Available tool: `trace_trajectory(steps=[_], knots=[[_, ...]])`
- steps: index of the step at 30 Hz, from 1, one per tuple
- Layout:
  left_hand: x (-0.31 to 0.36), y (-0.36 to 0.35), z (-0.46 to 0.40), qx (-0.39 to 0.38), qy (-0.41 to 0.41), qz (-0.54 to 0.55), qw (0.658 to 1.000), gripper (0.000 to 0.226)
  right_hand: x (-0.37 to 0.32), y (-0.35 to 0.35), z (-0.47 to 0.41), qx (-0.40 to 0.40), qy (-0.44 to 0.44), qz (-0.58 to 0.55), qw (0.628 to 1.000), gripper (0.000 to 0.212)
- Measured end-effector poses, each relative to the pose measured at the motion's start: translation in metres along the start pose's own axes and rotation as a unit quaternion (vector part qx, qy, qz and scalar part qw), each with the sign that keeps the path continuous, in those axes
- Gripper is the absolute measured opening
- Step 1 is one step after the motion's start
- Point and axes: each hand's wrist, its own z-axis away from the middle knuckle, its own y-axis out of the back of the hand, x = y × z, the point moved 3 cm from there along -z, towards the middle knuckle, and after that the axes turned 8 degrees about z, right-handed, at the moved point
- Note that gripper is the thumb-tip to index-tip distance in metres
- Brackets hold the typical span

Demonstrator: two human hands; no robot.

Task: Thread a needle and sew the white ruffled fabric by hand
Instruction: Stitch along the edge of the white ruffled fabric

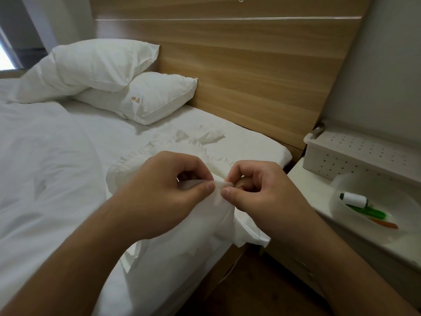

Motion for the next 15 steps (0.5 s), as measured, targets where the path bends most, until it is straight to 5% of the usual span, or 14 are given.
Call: trace_trajectory(steps=[15], knots=[[-0.0017, -0.0007, 0.0002, -0.02, -0.013, 0.024, 0.999, 0.014, 0.0008, -0.0016, 0.0002, -0.014, -0.006, 0.018, 1.0, 0.01]])
